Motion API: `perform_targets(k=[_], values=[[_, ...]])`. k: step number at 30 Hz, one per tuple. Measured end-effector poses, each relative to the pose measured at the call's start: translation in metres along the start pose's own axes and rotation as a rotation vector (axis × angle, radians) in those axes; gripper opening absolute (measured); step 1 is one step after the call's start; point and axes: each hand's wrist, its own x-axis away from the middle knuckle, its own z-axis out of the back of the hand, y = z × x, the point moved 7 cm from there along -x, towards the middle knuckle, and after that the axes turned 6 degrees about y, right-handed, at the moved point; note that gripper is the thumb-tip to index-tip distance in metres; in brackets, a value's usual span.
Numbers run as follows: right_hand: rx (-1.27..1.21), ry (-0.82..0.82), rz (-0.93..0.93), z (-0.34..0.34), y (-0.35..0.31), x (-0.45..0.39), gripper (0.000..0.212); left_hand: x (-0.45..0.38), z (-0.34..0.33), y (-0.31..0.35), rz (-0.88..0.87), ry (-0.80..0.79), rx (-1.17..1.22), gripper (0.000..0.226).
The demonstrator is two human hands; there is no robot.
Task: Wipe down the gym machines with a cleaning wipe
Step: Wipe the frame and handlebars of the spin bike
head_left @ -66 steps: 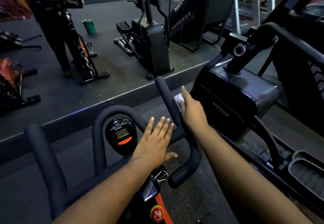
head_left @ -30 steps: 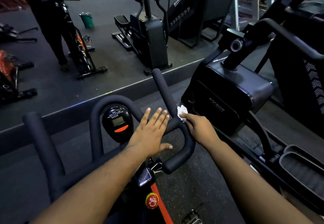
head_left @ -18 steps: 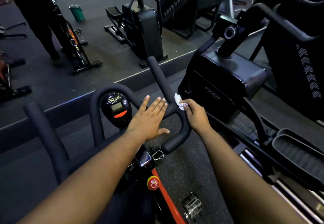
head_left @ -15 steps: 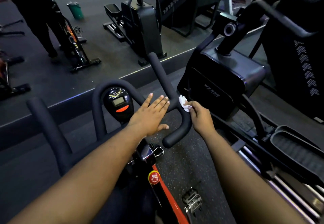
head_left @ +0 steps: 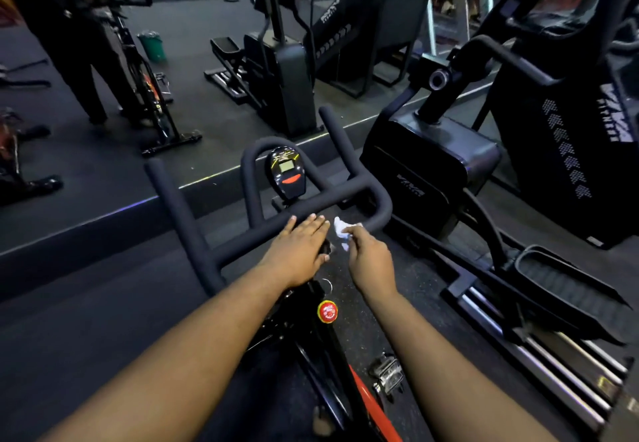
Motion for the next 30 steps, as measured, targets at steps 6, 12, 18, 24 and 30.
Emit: perform_targets(k=[6,12,18,24,30], values=[[-0.011,-0.123,0.072,-0.035,-0.066,0.06,0.029,0.117,-0.004,-0.045,0.138,-0.041,-0.043,0.092],[0.415,-0.339,0.386,-0.078,-0.128,0.111,0.04,0.205,-0.015,-0.071,0.227,-0.078,-0.042,0.103],[0.041,-0.395,0.168,-0.093,-0.157,0.146,0.037,0.25,-0.003,-0.084,0.493,-0.012,0.376,0.086],[-0.681,-0.326,-0.183,-0.079,-0.168,0.17,0.02,0.279,0.008,-0.092,0.79,0.257,1.245,0.041],[-1.008,-0.525,-0.366,-0.075,-0.185,0.194,0.021,0.302,0.033,-0.081,0.789,0.449,1.381,0.013]])
